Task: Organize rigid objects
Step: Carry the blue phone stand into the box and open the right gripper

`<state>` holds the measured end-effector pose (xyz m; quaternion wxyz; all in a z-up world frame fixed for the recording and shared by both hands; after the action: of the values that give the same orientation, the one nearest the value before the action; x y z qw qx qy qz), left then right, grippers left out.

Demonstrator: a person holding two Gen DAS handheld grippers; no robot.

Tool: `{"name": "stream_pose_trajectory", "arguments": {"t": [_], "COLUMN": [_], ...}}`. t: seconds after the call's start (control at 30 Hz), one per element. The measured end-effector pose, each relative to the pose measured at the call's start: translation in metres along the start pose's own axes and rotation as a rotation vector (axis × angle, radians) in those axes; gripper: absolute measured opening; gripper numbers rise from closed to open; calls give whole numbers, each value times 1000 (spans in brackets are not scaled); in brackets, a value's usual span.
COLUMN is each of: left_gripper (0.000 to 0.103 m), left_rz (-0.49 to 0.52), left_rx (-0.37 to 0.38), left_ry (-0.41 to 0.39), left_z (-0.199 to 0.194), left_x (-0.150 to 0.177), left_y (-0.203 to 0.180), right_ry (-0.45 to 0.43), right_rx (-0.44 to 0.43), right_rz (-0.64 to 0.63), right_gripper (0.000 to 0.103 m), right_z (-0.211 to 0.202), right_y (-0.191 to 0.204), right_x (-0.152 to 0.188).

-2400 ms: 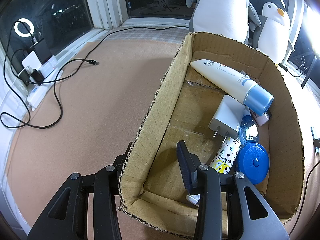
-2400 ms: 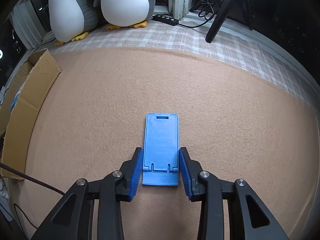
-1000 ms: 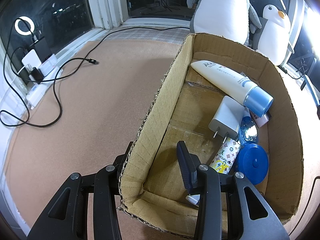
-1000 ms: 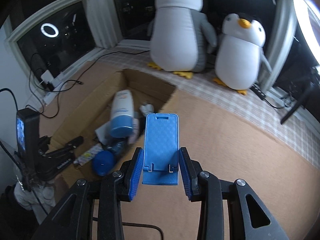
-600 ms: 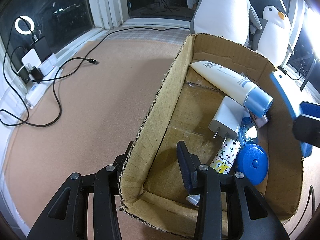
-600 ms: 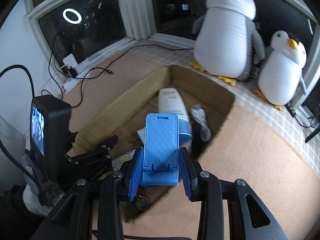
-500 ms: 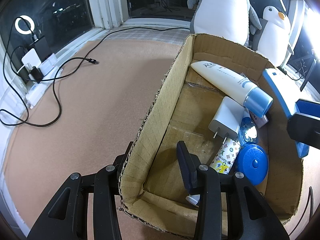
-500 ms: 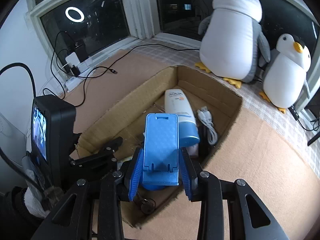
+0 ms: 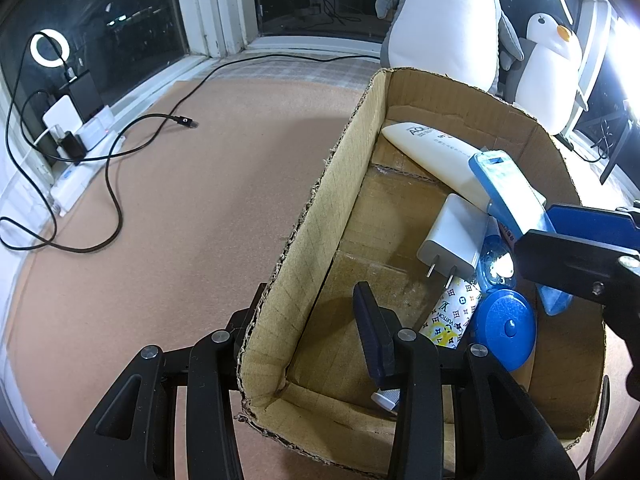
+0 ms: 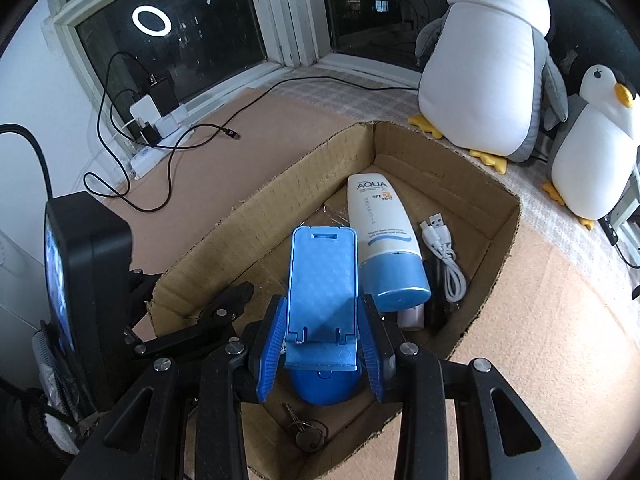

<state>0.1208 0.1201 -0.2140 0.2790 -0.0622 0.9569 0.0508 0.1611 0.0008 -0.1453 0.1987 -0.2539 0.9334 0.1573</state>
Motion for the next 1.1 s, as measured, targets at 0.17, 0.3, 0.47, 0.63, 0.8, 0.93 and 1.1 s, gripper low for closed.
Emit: {"name": "stream_pose_trajectory", "arguments": {"t": [0.17, 0.3, 0.47, 0.63, 0.8, 0.93, 1.1], "left_gripper": [38, 38, 39, 39, 39, 39, 38], "left_rz": [0, 0, 0, 0, -2, -2, 7], "left_rx": [0, 0, 0, 0, 1, 0, -2], "left_ry": [0, 1, 1, 1, 3, 7, 16], "left_z": [0, 0, 0, 1, 1, 1, 0], "left_x": [0, 0, 0, 0, 1, 2, 1], "left_y": [0, 0, 0, 0, 0, 0, -2], "right_ry": [7, 13, 15, 9, 4, 0, -8], "right_rx": [3, 5, 12, 18, 25, 28, 33], "right_rz": [5, 10, 12, 17, 20, 28, 46], "right_gripper": [33, 33, 44, 49, 52, 57, 65], "right_z": [5, 7, 7, 4, 1, -3, -11], "right_y": [-2, -4, -6, -7, -8, -12, -19], "right_x": [0, 0, -1, 1, 2, 4, 8]}}
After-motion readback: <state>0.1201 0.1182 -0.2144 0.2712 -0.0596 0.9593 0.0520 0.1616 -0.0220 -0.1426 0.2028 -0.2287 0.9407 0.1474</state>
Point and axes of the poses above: each gripper's, at about its wrist camera, not at the fingertips, and z roughly the way its jaws point, y to its left, x to its underside, the point moved 3 cm from there along z, roughly the way its jaws point, and after that the axes turned 5 degrees about z, right-handed, at the moved point
